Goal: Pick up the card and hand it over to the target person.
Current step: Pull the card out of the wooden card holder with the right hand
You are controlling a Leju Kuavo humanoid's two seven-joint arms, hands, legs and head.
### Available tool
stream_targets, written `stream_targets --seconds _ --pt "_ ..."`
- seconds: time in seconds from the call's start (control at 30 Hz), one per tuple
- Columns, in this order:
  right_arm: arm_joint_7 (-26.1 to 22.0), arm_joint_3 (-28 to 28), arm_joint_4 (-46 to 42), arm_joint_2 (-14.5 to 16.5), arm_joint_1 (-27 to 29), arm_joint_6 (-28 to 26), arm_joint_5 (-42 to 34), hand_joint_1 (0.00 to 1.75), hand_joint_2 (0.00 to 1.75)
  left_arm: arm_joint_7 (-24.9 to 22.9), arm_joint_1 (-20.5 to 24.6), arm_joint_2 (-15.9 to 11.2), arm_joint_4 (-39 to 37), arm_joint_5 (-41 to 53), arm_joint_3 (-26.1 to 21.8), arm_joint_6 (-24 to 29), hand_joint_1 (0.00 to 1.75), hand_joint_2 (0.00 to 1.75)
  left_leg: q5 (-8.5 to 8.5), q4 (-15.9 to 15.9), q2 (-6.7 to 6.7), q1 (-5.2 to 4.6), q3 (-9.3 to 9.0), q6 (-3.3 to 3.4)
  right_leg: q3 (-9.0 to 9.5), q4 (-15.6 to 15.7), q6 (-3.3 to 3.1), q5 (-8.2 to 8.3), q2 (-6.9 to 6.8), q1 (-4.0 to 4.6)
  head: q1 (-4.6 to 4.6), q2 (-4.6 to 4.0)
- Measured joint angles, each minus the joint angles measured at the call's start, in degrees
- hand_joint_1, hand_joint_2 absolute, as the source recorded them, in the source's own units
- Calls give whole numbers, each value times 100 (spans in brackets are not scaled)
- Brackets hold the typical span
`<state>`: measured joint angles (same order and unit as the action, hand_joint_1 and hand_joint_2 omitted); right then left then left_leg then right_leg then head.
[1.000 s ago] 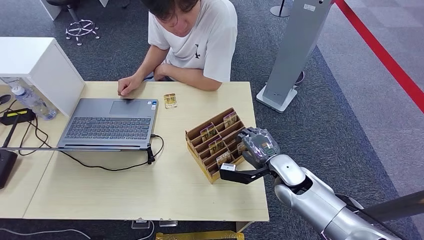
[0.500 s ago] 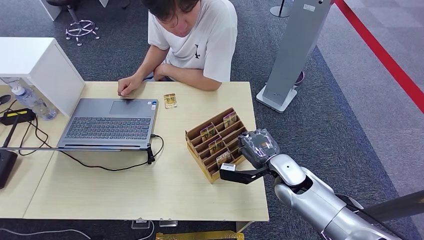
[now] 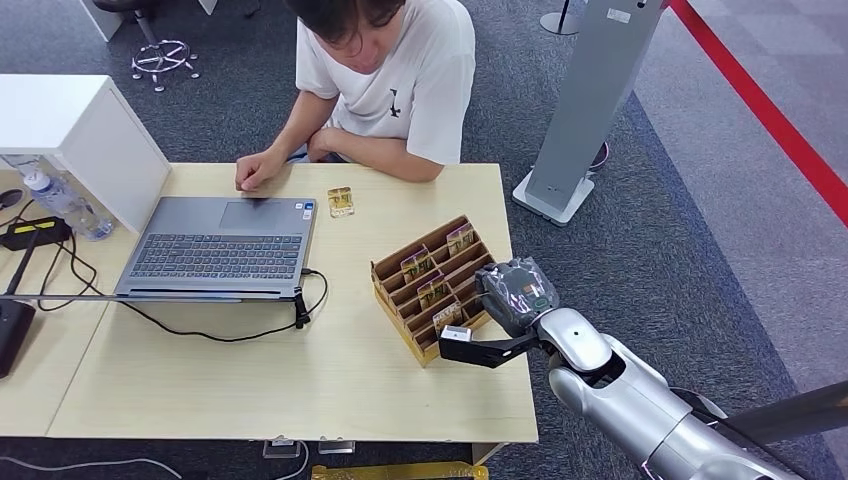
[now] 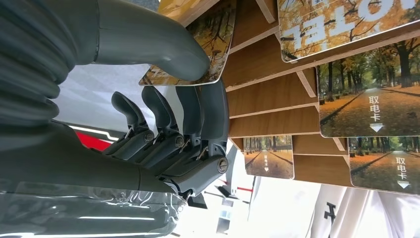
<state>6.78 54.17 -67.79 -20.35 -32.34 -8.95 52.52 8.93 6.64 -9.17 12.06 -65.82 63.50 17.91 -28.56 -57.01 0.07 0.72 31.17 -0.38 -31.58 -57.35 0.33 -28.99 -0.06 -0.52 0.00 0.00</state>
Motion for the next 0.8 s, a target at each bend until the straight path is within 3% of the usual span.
stream_targets --seconds 0.2,0.53,0.67,0.8 --pt "95 -48 -513 -182 -196 175 31 152 175 -28 -7 -17 -15 -104 -105 41 0 175 1 0 4 -2 1 1 -4 -2 0 1 5 -2 0 0" --pt "662 -743 -3133 -918 -774 578 283 152 175 -44 -9 8 -25 -152 -130 54 0 175 -9 -29 7 -11 32 2 -39 -36 2 -10 6 -10 0 0" --pt "652 -960 -3812 -946 -867 523 142 152 175 -54 -7 22 -22 -139 -113 62 0 175 -9 -28 2 -10 34 1 -40 -34 1 -11 2 -10 0 0" --pt "429 -980 -3940 -781 -750 368 -291 152 175 -71 -2 29 -14 -120 -93 64 0 175 -6 -16 -5 -7 19 0 -23 -22 -1 -10 -4 -7 0 0"
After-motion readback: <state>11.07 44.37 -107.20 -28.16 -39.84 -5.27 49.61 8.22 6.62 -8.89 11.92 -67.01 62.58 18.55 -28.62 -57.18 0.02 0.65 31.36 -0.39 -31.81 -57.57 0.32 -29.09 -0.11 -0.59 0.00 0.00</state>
